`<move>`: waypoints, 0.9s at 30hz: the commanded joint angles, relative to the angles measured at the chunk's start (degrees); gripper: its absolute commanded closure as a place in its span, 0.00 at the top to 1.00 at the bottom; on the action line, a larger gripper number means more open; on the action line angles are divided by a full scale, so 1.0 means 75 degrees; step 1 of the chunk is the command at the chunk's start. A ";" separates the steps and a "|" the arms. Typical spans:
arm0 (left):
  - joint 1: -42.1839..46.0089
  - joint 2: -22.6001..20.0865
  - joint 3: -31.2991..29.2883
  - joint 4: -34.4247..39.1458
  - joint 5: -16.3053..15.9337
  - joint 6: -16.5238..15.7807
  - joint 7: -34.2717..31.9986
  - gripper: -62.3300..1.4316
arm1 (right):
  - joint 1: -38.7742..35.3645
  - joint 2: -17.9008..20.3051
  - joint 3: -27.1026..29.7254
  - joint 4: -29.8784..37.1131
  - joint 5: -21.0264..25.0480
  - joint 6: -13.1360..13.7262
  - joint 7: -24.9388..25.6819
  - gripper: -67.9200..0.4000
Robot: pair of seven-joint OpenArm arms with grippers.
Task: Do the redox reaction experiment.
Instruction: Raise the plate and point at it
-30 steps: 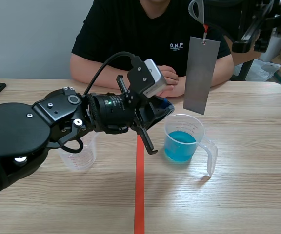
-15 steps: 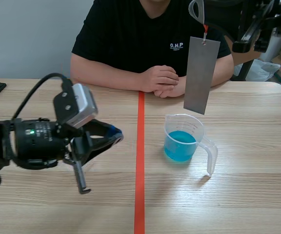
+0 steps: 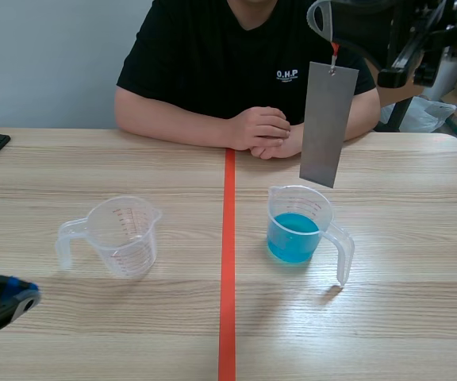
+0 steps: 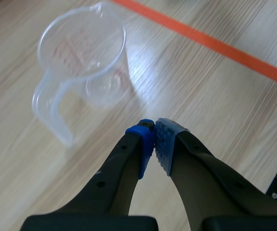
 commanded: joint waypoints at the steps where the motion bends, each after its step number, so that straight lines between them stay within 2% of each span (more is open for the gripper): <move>1: 0.0364 0.0277 -0.0239 0.0029 -0.0204 0.0020 -0.0152 0.10 | 0.0114 0.0099 0.0102 0.0117 0.0137 0.0044 0.0146 0.03; 6: 0.1620 0.0994 -0.1399 0.0029 -0.0286 0.0189 -0.0321 0.10 | 0.0117 0.0099 0.0102 0.0117 0.0134 0.0044 0.0146 0.03; 10: 0.2259 0.1600 -0.1842 0.0029 -0.0283 0.0259 -0.0315 0.10 | 0.0117 0.0099 0.0102 0.0117 0.0134 0.0044 0.0143 0.03; 18: 0.2873 0.2777 -0.1979 0.0020 -0.0280 0.0580 -0.0300 0.10 | 0.0160 0.0052 0.0087 0.0114 0.0079 0.0044 0.0143 0.03; 27: 0.2978 0.3739 -0.1970 0.0012 -0.0277 0.1087 -0.0108 0.10 | 0.0574 -0.0245 -0.0181 0.0099 -0.0099 0.0044 -0.0020 0.03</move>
